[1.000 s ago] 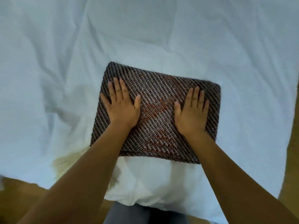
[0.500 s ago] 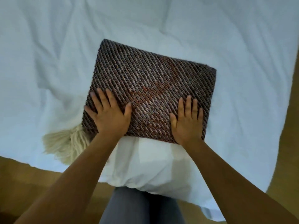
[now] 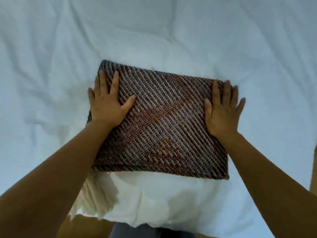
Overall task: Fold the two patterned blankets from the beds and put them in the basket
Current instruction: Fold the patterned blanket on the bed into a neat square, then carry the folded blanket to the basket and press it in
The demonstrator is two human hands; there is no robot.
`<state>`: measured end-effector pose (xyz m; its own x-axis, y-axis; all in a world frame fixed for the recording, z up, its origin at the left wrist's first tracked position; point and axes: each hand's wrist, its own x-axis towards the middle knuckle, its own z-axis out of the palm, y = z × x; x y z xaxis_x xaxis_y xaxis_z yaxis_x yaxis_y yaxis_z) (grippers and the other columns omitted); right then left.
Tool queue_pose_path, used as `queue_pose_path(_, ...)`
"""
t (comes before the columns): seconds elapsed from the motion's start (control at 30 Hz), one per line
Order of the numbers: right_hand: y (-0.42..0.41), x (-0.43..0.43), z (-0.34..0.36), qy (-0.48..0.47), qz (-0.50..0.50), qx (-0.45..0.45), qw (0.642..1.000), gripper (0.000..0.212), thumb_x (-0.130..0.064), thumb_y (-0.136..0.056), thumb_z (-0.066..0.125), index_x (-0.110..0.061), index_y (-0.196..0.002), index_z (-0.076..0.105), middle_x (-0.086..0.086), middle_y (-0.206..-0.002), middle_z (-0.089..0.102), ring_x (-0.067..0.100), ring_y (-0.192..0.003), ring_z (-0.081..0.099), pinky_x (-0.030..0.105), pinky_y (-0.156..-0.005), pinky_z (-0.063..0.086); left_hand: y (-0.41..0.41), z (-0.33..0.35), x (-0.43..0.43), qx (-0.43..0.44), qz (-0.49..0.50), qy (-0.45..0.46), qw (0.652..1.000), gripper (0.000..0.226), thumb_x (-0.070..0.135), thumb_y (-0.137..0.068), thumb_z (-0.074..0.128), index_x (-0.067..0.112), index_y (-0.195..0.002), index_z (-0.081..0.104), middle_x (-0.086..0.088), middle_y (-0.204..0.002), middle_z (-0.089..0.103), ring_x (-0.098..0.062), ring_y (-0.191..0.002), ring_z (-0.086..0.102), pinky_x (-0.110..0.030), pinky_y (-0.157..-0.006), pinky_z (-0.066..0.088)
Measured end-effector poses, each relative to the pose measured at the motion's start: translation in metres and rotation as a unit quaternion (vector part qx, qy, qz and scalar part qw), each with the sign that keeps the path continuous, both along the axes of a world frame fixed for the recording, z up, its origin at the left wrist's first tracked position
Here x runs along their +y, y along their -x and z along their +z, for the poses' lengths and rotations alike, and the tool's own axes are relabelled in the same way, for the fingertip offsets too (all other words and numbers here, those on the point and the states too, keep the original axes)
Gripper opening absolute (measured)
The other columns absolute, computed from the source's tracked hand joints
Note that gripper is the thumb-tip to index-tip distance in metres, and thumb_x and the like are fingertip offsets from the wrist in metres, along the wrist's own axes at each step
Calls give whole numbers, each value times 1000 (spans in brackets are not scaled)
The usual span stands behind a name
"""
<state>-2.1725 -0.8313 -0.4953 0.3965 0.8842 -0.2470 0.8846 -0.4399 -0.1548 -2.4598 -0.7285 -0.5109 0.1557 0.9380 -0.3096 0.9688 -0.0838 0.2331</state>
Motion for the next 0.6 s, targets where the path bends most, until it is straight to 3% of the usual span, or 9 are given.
queue_pose_path(0.1, -6, -7, 7, -33, -131, 114, 984, 77, -56, -90, 39, -21, -149, 3, 18, -152, 23, 36, -138, 22, 53, -110, 19, 1, 11, 6, -149, 131, 17, 980, 102, 75, -65, 54, 32, -146, 8, -9, -149, 30, -27, -135, 29, -41, -110, 24)
queue_pose_path(0.2, 4, -11, 11, -88, -261, 268, 923, 88, -51, -81, 61, -22, -147, 11, 6, -148, 35, 23, -132, 36, 36, -108, 28, 19, 21, 9, -268, 268, 127, 916, 92, 63, -53, 75, 19, -129, 45, 2, -122, 57, -17, -109, 56, -27, -88, 42)
queue_pose_path(0.3, 12, -23, 15, -87, -360, 336, 866, 73, -52, -72, 69, -20, -131, 41, -3, -122, 55, 14, -104, 54, 26, -90, 40, 39, 30, 15, -366, 270, 331, 827, 81, 54, -38, 84, 20, -107, 61, 6, -103, 68, -10, -91, 66, -29, -81, 49)
queue_pose_path(0.37, 12, -37, 17, -63, -384, 366, 845, 65, -53, -69, 71, -18, -121, 53, -4, -108, 59, 11, -90, 57, 25, -82, 42, 42, 33, 18, -381, 250, 399, 796, 73, 44, -39, 86, 20, -103, 61, 4, -102, 69, -13, -92, 67, -32, -83, 49)
queue_pose_path(0.43, 13, -53, 25, -53, -393, 406, 824, 56, -50, -70, 73, -18, -113, 59, -5, -98, 62, 5, -80, 59, 22, -74, 45, 38, 40, 14, -380, 244, 395, 800, 62, 31, -51, 80, 18, -107, 60, 1, -105, 68, -17, -96, 64, -36, -88, 47)
queue_pose_path(0.5, 14, -68, 38, -67, -381, 412, 825, 47, -48, -71, 72, -22, -108, 61, -13, -88, 62, -2, -77, 58, 17, -66, 44, 31, 52, 4, -384, 245, 361, 814, 55, 29, -53, 78, 20, -105, 61, 2, -102, 68, -16, -93, 64, -34, -82, 49)
queue_pose_path(0.6, 14, -104, 62, -94, -374, 386, 838, 42, -44, -75, 71, -19, -108, 62, -10, -93, 64, 7, -82, 62, 22, -73, 48, 9, 82, -26, -384, 199, 315, 845, 47, 32, -51, 81, 28, -95, 63, 10, -92, 69, -7, -83, 67, -26, -68, 50)
